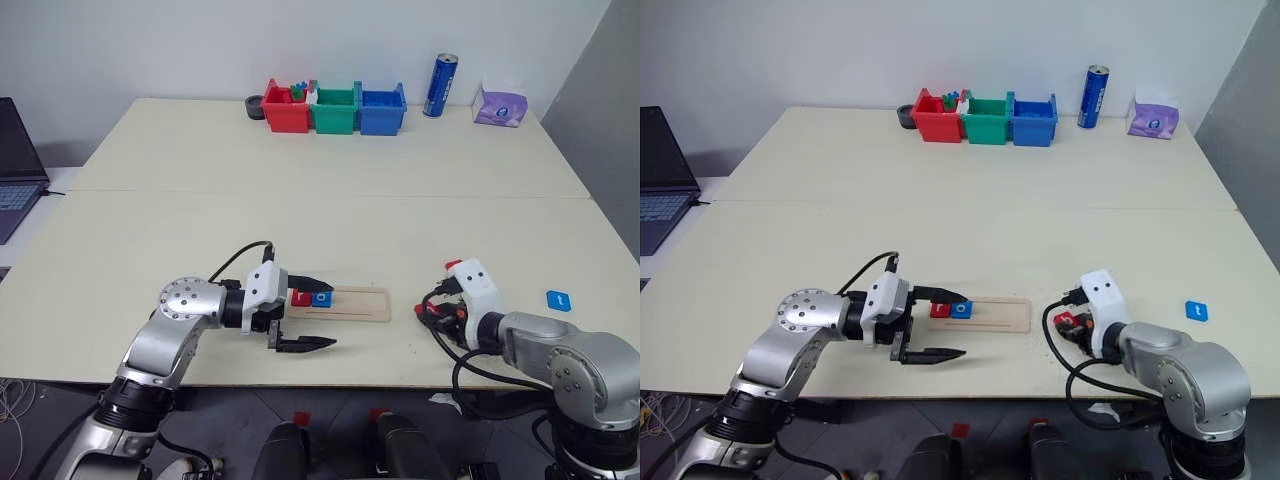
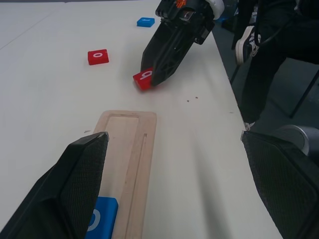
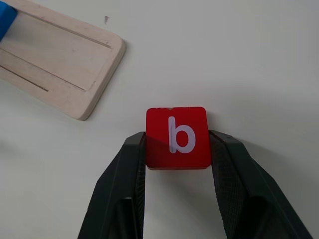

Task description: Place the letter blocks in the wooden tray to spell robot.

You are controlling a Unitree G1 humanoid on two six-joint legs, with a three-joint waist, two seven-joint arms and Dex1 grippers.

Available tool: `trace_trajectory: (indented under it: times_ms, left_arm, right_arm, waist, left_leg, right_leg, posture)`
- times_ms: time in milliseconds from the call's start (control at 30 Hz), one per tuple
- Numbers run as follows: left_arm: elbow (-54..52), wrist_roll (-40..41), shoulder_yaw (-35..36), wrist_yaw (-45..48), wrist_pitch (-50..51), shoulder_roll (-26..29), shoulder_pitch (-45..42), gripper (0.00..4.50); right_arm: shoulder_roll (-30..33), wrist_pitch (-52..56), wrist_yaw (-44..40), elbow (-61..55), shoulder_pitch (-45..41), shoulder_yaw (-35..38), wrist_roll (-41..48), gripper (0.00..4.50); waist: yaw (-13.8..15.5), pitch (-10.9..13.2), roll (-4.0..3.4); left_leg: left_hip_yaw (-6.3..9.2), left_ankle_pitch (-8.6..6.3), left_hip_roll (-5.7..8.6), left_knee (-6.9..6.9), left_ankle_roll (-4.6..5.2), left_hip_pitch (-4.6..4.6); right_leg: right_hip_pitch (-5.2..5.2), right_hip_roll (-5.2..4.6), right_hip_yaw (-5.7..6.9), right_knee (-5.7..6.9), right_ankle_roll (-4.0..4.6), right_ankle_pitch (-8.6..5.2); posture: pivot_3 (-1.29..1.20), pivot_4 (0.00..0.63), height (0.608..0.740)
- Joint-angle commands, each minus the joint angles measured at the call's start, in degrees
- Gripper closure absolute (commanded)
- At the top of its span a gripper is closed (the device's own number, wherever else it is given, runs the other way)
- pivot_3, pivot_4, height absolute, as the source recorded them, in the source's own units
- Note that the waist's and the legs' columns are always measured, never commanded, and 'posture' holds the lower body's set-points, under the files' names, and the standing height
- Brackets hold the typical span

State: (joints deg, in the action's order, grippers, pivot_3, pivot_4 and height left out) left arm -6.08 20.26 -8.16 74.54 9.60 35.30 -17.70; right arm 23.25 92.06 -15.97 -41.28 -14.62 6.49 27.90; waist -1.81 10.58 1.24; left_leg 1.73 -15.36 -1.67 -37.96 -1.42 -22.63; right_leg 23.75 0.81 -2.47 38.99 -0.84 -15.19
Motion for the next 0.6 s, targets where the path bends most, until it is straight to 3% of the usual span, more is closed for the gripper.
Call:
trace_trajectory:
  times_ms: [33,167,233,300,400,500,600]
  left_arm:
    - [-1.12,0.91,-0.09,0.47,-0.75,0.01,-0.91,0.00]
    - [-1.03,0.86,-0.10,0.51,-0.86,-0.01,-0.93,0.00]
    - [-0.97,0.87,-0.12,0.53,-0.91,-0.05,-0.94,0.00]
    - [-0.87,0.88,-0.14,0.58,-1.00,-0.13,-0.99,0.00]
    - [-0.41,0.83,-0.29,0.59,-1.21,-0.50,-1.39,0.00]
    - [0.07,0.78,-0.56,0.70,-1.48,-0.92,-1.83,0.00]
    - [1.16,0.30,-1.16,1.34,-2.71,-1.59,-2.31,0.00]
  right_arm:
    - [1.70,0.44,-0.44,-2.63,0.77,-0.32,3.27,1.99]
    - [4.08,0.44,-2.09,-2.07,-0.13,0.81,6.10,0.55]
    - [6.85,0.44,-4.22,-1.22,-2.13,1.55,7.58,0.05]
    - [13.02,-2.87,-9.12,-0.58,-4.27,0.09,8.78,0.05]
    - [26.51,-23.67,-23.97,0.71,-3.50,-5.78,4.85,0.05]
    - [30.02,-41.03,-33.58,7.40,-1.77,-6.97,1.54,0.05]
    - [31.02,-62.29,-43.70,18.21,0.72,-12.86,-6.20,0.05]
  waist:
    - [0.00,0.00,0.00]
    - [0.00,0.00,0.00]
    - [0.01,0.00,0.00]
    - [0.01,0.01,-0.01]
    - [0.08,0.03,-0.04]
    - [0.05,-0.01,0.06]
    - [0.05,-0.01,0.07]
  left_leg:
    - [-0.01,0.00,0.00,0.00,0.00,0.00]
    - [-0.02,0.00,0.00,0.00,0.00,-0.01]
    - [-0.03,0.00,0.00,-0.01,0.00,0.00]
    - [-0.10,0.00,0.01,-0.02,0.00,0.02]
    - [-0.11,0.00,0.04,-0.01,0.01,0.00]
    - [-0.08,-0.01,0.00,0.02,0.02,0.01]
    - [-0.13,-0.01,0.00,0.02,0.02,0.03]
  right_leg:
    - [0.00,0.00,-0.01,-0.01,0.00,0.00]
    - [0.00,-0.01,0.00,-0.01,0.00,0.00]
    - [0.00,-0.01,0.01,0.00,0.00,0.00]
    - [0.01,-0.01,0.01,0.00,-0.01,0.00]
    - [0.01,-0.02,0.03,-0.05,-0.01,0.00]
    - [-0.02,0.01,0.09,-0.14,-0.03,-0.01]
    - [-0.02,0.01,0.05,-0.12,-0.03,-0.01]
  posture:
    - [0.00,0.150,0.740]
    - [0.00,0.150,0.740]
    - [0.00,0.150,0.740]
    - [0.00,0.150,0.740]
    - [0.00,0.150,0.740]
    - [0.00,0.150,0.740]
    - [0.00,0.150,0.740]
